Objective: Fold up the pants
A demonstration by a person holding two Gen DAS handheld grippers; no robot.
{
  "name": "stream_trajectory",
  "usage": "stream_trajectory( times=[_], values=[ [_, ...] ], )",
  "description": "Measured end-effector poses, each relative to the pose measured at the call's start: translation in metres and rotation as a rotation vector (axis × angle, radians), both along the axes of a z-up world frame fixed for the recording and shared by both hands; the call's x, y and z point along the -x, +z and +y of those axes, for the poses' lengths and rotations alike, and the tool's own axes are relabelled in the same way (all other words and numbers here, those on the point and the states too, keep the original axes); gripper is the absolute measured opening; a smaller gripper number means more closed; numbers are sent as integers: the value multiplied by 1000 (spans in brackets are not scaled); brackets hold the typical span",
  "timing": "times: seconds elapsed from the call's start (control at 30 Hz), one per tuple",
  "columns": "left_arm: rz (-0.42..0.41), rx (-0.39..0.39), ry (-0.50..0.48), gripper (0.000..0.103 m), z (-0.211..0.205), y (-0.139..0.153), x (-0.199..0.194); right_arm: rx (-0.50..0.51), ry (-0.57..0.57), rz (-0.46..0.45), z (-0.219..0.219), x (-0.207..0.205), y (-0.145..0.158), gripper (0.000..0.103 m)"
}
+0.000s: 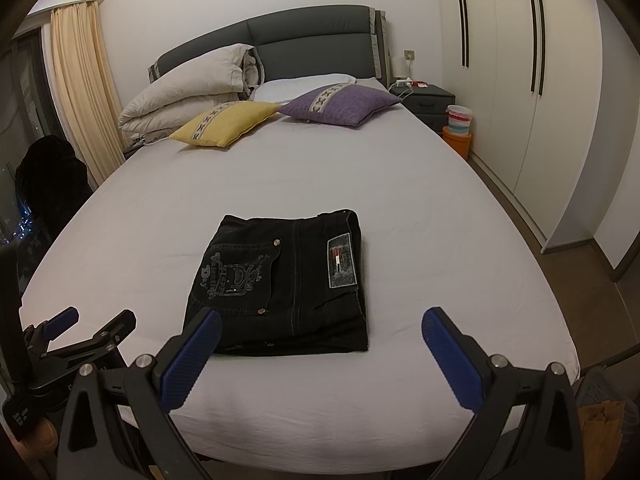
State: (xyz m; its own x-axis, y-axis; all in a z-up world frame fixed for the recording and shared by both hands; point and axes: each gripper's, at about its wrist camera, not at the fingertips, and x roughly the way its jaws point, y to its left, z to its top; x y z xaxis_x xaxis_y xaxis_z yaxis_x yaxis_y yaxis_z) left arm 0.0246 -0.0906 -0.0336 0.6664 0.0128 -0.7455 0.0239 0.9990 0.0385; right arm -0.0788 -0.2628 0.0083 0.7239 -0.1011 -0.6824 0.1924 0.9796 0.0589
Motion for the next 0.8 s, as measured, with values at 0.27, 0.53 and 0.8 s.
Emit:
stream_trajectory(
  times=[0.27, 0.53, 0.8],
  values=[
    [2, -1, -1, 103, 1, 0, -1, 0, 1, 2, 1, 1, 0, 103],
    [6, 1, -4, 103, 2, -1, -1, -1, 1, 4, 1, 2, -1, 103],
    [3, -2, -7, 103, 5, 0, -2, -2, 2, 8, 3, 5, -2, 103]
  ],
)
